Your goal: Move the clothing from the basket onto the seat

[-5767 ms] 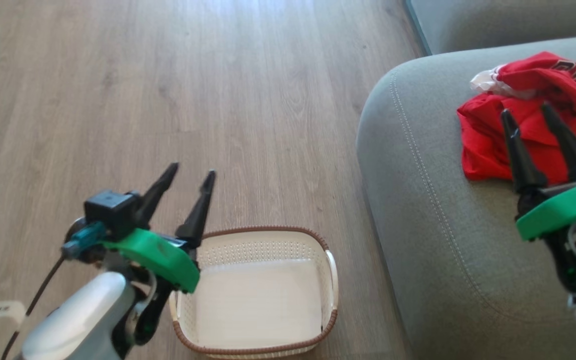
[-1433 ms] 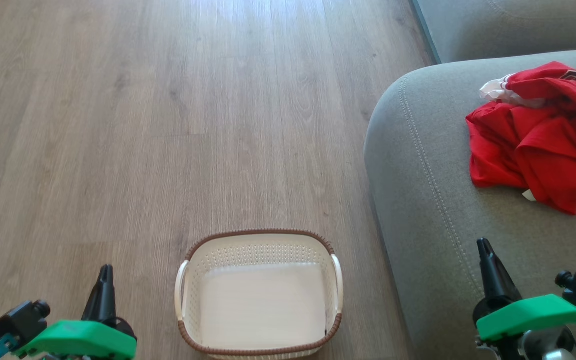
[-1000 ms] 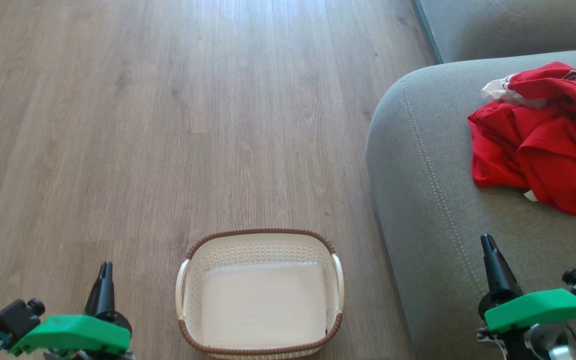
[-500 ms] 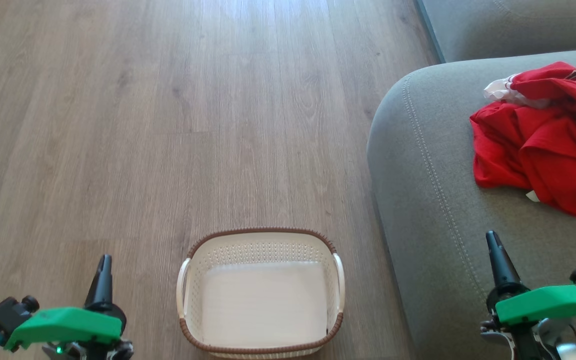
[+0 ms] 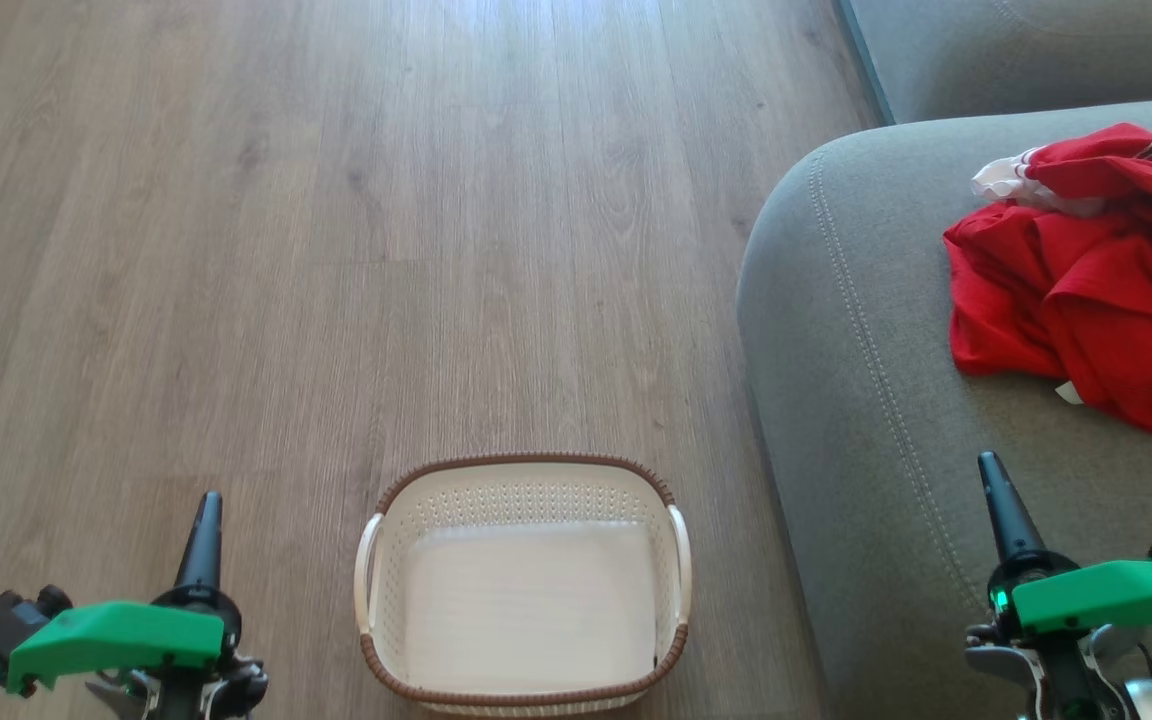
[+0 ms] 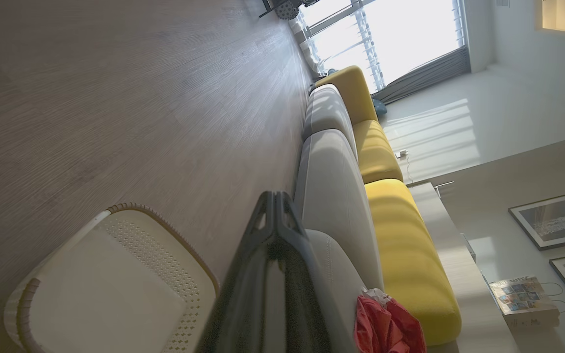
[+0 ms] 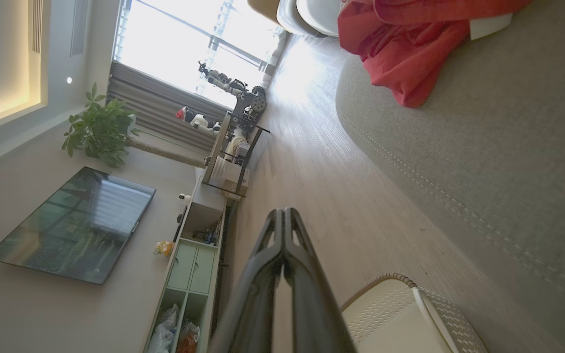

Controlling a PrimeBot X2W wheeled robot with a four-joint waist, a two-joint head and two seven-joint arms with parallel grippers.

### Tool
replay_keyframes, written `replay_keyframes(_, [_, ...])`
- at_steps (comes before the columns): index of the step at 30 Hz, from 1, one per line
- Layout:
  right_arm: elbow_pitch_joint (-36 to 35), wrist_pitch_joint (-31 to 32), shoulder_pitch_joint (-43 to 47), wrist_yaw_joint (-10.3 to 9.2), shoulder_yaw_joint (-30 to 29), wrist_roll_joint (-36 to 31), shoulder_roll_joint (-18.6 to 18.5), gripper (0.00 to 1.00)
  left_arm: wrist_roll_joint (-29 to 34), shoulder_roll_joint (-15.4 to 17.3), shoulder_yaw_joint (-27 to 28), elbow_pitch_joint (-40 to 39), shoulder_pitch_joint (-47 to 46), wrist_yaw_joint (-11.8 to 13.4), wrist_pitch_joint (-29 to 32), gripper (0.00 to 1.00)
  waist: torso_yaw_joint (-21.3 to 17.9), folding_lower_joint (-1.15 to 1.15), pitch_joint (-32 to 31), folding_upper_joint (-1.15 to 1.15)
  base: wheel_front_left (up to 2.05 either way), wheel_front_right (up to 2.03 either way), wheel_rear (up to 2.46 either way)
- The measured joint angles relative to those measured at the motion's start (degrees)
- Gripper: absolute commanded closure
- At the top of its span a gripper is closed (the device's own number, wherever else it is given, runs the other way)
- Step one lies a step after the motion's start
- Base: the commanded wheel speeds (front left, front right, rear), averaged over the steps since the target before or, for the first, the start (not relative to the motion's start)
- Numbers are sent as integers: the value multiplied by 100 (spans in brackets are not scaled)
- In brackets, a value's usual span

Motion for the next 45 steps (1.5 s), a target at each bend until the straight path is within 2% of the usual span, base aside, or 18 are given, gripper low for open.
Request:
replay_keyframes(40, [242, 579, -320, 0, -399, 2319, 130, 100, -2201, -380, 549, 235, -455, -454, 677, 100, 73, 0, 42, 0, 0, 0, 0])
replay_keyframes(45, [242, 581, -352, 0, -413, 2351, 132, 100, -2232, -394, 558, 238, -455, -454, 681, 100, 73, 0, 42, 0, 0, 0, 0])
